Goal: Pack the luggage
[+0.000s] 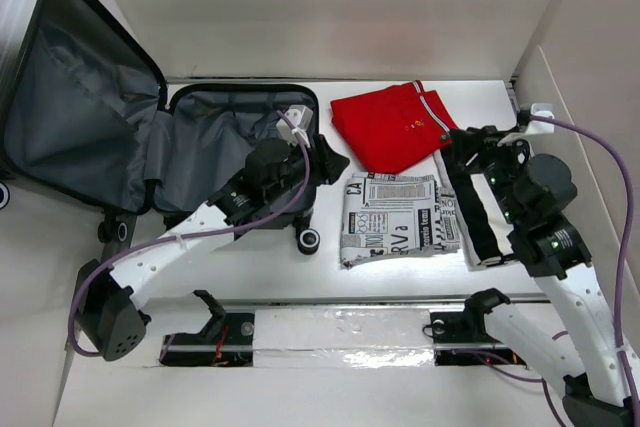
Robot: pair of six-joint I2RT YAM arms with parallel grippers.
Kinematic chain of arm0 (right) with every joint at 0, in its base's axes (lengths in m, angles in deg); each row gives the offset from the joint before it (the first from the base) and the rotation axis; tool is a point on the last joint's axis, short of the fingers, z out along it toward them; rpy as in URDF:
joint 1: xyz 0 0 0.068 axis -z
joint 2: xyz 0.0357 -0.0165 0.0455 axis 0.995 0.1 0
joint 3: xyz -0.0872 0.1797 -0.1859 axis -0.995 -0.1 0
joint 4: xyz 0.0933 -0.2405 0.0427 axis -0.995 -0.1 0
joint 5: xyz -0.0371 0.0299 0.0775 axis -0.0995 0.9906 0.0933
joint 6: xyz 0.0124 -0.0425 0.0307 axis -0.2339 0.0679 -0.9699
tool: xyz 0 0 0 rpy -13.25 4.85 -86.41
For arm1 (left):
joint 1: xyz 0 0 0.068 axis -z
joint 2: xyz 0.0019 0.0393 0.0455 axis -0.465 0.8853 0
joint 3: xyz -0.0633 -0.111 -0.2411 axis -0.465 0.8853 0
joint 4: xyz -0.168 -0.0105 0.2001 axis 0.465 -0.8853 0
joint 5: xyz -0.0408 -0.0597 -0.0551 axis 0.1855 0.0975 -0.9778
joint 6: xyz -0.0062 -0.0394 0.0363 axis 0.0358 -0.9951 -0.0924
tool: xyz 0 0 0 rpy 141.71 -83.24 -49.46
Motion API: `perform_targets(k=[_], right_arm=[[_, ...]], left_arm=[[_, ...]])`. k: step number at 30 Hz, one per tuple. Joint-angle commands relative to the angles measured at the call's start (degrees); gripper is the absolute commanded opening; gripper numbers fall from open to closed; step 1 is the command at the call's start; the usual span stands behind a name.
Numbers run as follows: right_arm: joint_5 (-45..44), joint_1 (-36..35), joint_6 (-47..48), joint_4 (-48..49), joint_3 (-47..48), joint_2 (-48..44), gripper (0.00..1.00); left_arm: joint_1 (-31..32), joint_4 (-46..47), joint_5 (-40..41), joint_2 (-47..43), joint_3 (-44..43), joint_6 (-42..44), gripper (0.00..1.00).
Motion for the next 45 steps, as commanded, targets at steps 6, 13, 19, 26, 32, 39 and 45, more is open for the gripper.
perform_targets(k=[6, 13, 19, 26, 32, 39, 45], right_arm=[[0.3, 0.3, 0.5, -0.9, -1.2, -1.6, 0.0], [1.6, 0.3, 0.1, -1.5, -1.5, -1.1, 0.0], [1.6, 0.3, 0.1, -1.7, -3.6, -3.0, 0.18], [4.6, 0.3, 0.7, -2.1, -4.9, -3.5, 0.44], [6.8, 0.3, 1.0, -2.8, -5.9, -4.7, 0.48], [8.9, 0.3, 0.7, -2.5, -6.4, -5.4, 0.48], [11.8, 0.3, 0.3, -2.5, -7.1, -5.7, 0.48]], left_arm=[[2.4, 6.1, -6.8, 1.3, 2.0, 0.2, 0.02], [8.6, 0.7, 3.7, 7.8, 1.9, -0.3, 0.0], [8.6, 2.8, -0.9, 12.6, 5.8, -2.7, 0.32], [8.6, -0.2, 4.4, 19.4, 5.1, -6.4, 0.48], [9.1, -2.7, 11.1, 24.5, 4.7, -8.6, 0.58], [9.8, -1.7, 12.5, 32.8, 0.3, -8.2, 0.6], [8.7, 0.2, 12.5, 37.1, -1.9, -8.1, 0.6]])
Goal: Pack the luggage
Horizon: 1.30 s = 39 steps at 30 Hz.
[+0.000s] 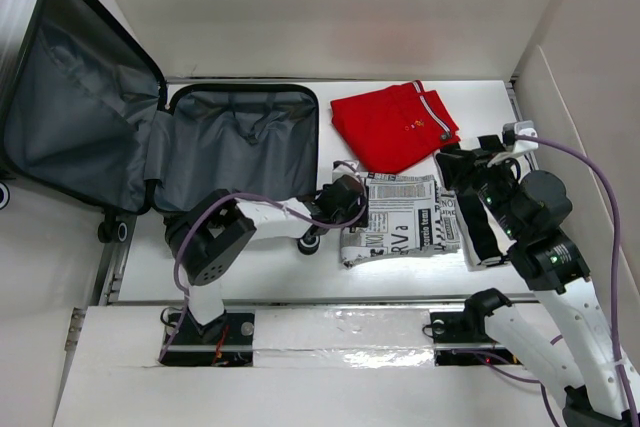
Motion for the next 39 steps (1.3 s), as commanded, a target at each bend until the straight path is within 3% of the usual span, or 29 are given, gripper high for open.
perform_targets(k=[1, 3, 6, 7, 9, 16, 21, 26, 33, 39], right_arm=[[2.3, 0.3, 0.1, 0.7, -0.4, -0.7, 0.48], [2.4, 0.3, 0.0, 0.7, -0.4, -0.9, 0.48], [2.7, 0.3, -0.1, 1.1, -0.5, -1.1, 0.48], [2.7, 0.3, -0.2, 1.0, -0.4, -1.4, 0.48], [2.7, 0.3, -0.3, 1.2, 0.0, -1.6, 0.48], [2.8, 0.3, -1.3, 4.5, -2.0, -1.7, 0.48], [2.2, 0.3, -4.3, 13.6, -7.0, -1.0, 0.46], [0.9, 0.3, -5.6, 19.3, -8.8, 0.4, 0.46], [-3.5, 0.3, -4.7, 24.2, -13.3, 2.5, 0.51], [-2.5, 0.3, -5.5, 26.9, -15.9, 4.0, 0.52]], left_arm=[[-1.2, 0.7, 0.5, 2.9, -1.4, -0.2, 0.59], [-1.7, 2.3, -3.1, 4.6, -1.4, -0.2, 0.57], [-1.7, 6.8, -6.8, 6.0, -0.1, -0.7, 0.39], [-1.7, 7.9, -8.1, 6.5, 0.1, -0.9, 0.18], [-1.7, 7.8, -8.2, 6.4, 0.0, -1.0, 0.0], [-1.7, 3.8, -6.8, -5.7, -1.1, 1.8, 0.0], [-4.4, -1.8, -9.6, -13.1, -10.8, 6.9, 0.0], [-8.7, -9.2, -7.5, -14.7, -23.4, 12.1, 0.0], [-24.6, -17.9, -13.6, -14.4, -30.9, 15.6, 0.0], [-40.9, -14.6, -16.9, -15.2, -23.8, 20.6, 0.0]])
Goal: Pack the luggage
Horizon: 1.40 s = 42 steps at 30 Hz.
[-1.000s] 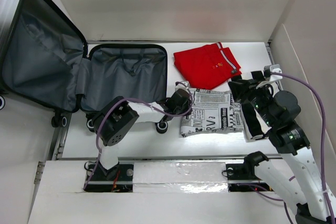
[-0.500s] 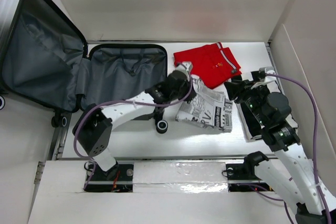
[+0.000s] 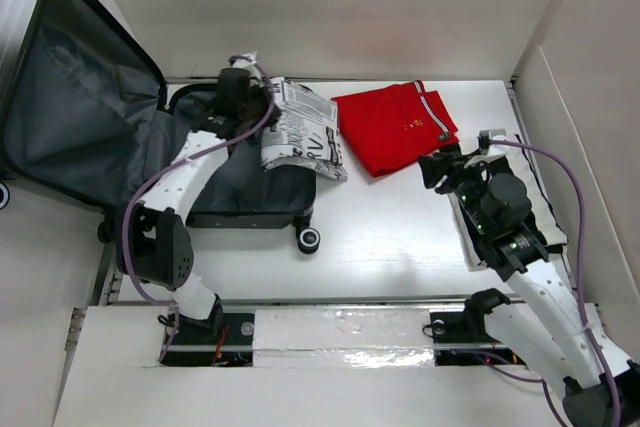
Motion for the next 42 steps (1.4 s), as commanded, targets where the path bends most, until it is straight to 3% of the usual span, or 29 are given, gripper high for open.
perform_targets(k=[1, 4, 6, 12, 17, 18, 19, 20, 22, 23, 25, 27, 28, 29, 30, 31, 32, 34, 36, 39, 42], right_arm=[[-0.7, 0.3, -0.7, 5.9, -1.1, 0.0, 0.52], [-1.1, 0.3, -0.9, 7.6, -2.9, 0.1, 0.52], [-0.8, 0.3, -0.9, 9.1, -4.1, 0.5, 0.53], [0.7, 0.3, -0.6, 9.9, -4.0, 3.5, 0.54], [3.2, 0.3, 0.4, 9.2, -2.7, 7.7, 0.52], [3.4, 0.3, 0.6, 9.2, -2.6, 8.2, 0.49], [3.6, 0.3, 0.8, 9.4, -2.4, 8.6, 0.43], [3.9, 0.3, 1.0, 9.9, -2.4, 9.1, 0.25], [4.3, 0.3, 1.1, 9.9, -1.8, 12.0, 0.1], [4.7, 0.3, 1.4, 9.8, -1.3, 13.4, 0.0], [5.0, 0.3, 1.7, 9.8, -0.4, 18.6, 0.0], [4.4, 0.3, 1.7, 9.8, 1.2, 22.7, 0.01], [4.1, 0.3, 1.6, 9.7, 1.8, 27.1, 0.09], [3.1, 0.3, 1.6, 8.7, 3.6, 29.2, 0.26], [2.6, 0.3, 1.5, 8.3, 4.5, 31.1, 0.34], [2.0, 0.3, 1.5, 7.7, 5.4, 34.2, 0.43], [-0.3, 0.3, 1.4, 7.8, 6.3, 35.3, 0.61], [-2.1, 0.3, 1.4, 8.5, 8.2, 37.5, 0.72], [-2.2, -0.2, 2.1, 9.3, 10.7, 41.1, 0.79], [-0.3, -1.5, 3.5, 7.6, 14.0, 46.9, 0.8], [-3.8, -2.1, 2.8, 6.9, 17.8, 52.3, 0.8]], left_arm=[[-7.9, 6.1, -3.0, -3.4, 3.1, 4.9, 0.0], [-19.3, 8.3, -9.8, -0.3, 6.7, 4.8, 0.0], [-22.4, 9.0, -11.7, 1.3, 7.5, 4.7, 0.0], [-28.1, 11.6, -12.0, 5.6, 12.1, 5.4, 0.0], [-28.9, 9.0, -3.2, 10.0, 11.8, 5.6, 0.02], [-28.9, 6.9, -1.3, 10.9, 10.9, 5.2, 0.15], [-28.9, 3.7, 2.2, 12.2, 10.0, 4.3, 0.38], [-28.9, 2.5, 3.4, 12.5, 8.1, 3.7, 0.47], [-28.9, 0.7, 5.3, 11.9, 7.2, 0.6, 0.65], [-28.9, 0.8, 7.5, 9.6, 7.1, -0.5, 0.68], [-28.9, 2.3, 7.4, 6.3, 7.7, -3.7, 0.69], [-25.3, 3.8, 7.9, 0.0, 8.7, -4.8, 0.67], [-22.4, 5.4, 8.9, -4.3, 8.7, -3.1, 0.6], [-18.8, 6.2, 11.4, -6.1, 8.7, -1.6, 0.53], [-14.7, 6.2, 13.7, -7.5, 7.4, -0.5, 0.48], [-5.5, 6.4, 16.0, -9.3, 6.7, 0.5, 0.23], [-1.2, 6.5, 20.2, -9.6, 4.9, 2.3, 0.13], [7.3, 4.9, 22.1, -9.1, 2.2, 1.8, 0.0], [10.1, 4.4, 19.6, -7.4, 0.1, -1.3, 0.0], [13.2, 7.9, 15.4, -7.0, 3.4, -6.4, 0.0], [17.5, 13.4, 16.3, -7.6, 7.9, -8.9, 0.0]])
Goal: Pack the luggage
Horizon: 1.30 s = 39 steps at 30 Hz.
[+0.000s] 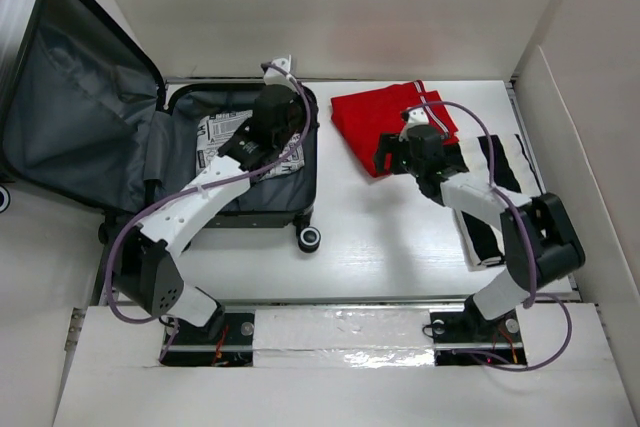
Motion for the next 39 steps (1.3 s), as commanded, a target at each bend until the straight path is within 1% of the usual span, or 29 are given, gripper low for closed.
perform_targets(k=[1, 2, 3, 4, 5, 6, 7, 8, 9, 10, 11, 12, 13, 14, 15, 17, 18, 19, 21, 22, 24, 27, 31, 34, 35, 38, 39], right_arm=[[-4.5, -1.0, 0.4, 0.4, 5.7, 4.3, 0.8], [-8.3, -1.0, 0.1, -0.7, 6.6, 5.1, 0.79], [-12.7, 0.1, -1.2, -2.6, 9.4, 7.1, 0.76], [-12.7, 0.1, -1.2, -2.7, 9.5, 7.1, 0.76], [-12.7, 0.9, -1.8, -4.2, 10.6, 8.2, 0.75], [-12.2, 1.9, -3.1, -7.0, 12.4, 8.3, 0.74], [-10.2, 3.4, -3.5, -7.7, 12.3, 7.1, 0.71], [-9.5, 3.5, -3.8, -7.3, 11.1, 5.4, 0.71], [-9.4, 4.1, -4.1, -4.6, 9.3, 3.4, 0.7], [-9.5, 4.1, -4.4, -3.4, 4.9, 1.0, 0.7], [-9.5, 4.9, -4.7, -2.4, 3.0, -1.5, 0.7], [-9.5, 4.9, -5.6, -2.4, 1.4, -6.7, 0.7], [-9.3, 5.8, -5.9, -2.2, -0.2, -9.3, 0.7], [-9.0, 6.5, -5.9, -2.1, -2.9, -11.9, 0.71], [-8.9, 6.5, -5.9, -2.7, -3.9, -16.6, 0.73], [-8.3, 7.8, -5.9, -4.0, -6.3, -21.1, 0.75], [-8.0, 8.5, -5.3, -4.4, -6.9, -23.1, 0.78], [-6.0, 8.5, -4.9, -4.4, -7.5, -26.5, 0.82], [-3.7, 10.1, -3.9, -5.5, -8.1, -29.3, 0.87], [-1.6, 10.1, -3.5, -6.9, -8.1, -30.3, 0.9], [-0.1, 10.1, -2.3, -8.3, -7.7, -32.6, 0.91], [2.0, 10.7, -1.3, -10.3, -7.7, -35.2, 0.92], [7.7, 10.7, -0.9, -9.9, -8.4, -38.4, 0.92], [10.6, 10.7, -1.0, -9.4, -8.6, -40.5, 0.92], [10.8, 10.7, -0.8, -9.7, -8.5, -40.9, 0.92], [10.9, 10.7, -0.1, -11.0, -7.9, -41.9, 0.92], [11.3, 10.7, -0.1, -11.0, -7.9, -42.0, 0.92]], left_arm=[[3.4, 4.0, 1.9, 0.4, 4.3, -4.4, 0.0], [5.2, 4.0, 4.7, 0.9, 4.0, -4.3, 0.0], [10.9, 3.6, 11.1, 3.4, 2.8, -3.9, 0.0], [11.0, 3.6, 11.2, 3.5, 2.8, -3.9, 0.0], [13.4, 3.4, 12.9, 4.5, 2.2, -4.1, 0.0], [14.0, 2.6, 14.4, 7.7, 1.3, -5.6, 0.0], [14.0, 0.7, 13.9, 11.6, -1.2, -6.9, 0.0], [14.0, 0.7, 13.6, 11.6, -2.8, -8.3, 0.0], [14.0, -1.1, 14.2, 15.6, -4.6, -10.8, 0.0], [14.0, -1.2, 14.2, 17.6, -7.8, -12.0, 0.06], [13.1, -2.7, 13.6, 19.4, -9.1, -13.2, 0.13], [11.6, -2.6, 10.5, 22.6, -10.4, -14.2, 0.22], [10.8, -2.5, 8.4, 24.2, -12.4, -16.9, 0.29], [10.0, -2.1, 6.1, 25.5, -13.3, -18.0, 0.39], [8.8, -1.7, 3.7, 28.5, -14.4, -19.2, 0.59], [7.7, -1.7, 3.0, 31.3, -17.6, -21.9, 0.68], [7.2, -2.8, 2.6, 34.4, -18.9, -23.0, 0.76], [5.9, -3.3, 1.8, 35.9, -21.2, -24.1, 0.78], [4.7, -4.3, 0.2, 39.7, -22.8, -27.5, 0.84], [4.1, -4.2, -0.4, 40.7, -23.6, -28.6, 0.85], [3.4, -4.9, -0.1, 43.3, -24.6, -30.9, 0.89], [2.9, -6.6, 0.5, 46.6, -27.2, -32.5, 0.89], [2.9, -9.7, 1.0, 52.0, -34.7, -33.8, 0.89], [2.4, -12.4, -0.6, 56.1, -38.7, -35.9, 0.87], [2.4, -12.9, -1.0, 56.7, -38.8, -36.7, 0.86], [3.0, -12.7, 3.1, 55.9, -36.4, -36.9, 0.84], [3.0, -13.4, 5.5, 55.1, -36.0, -37.2, 0.82]])
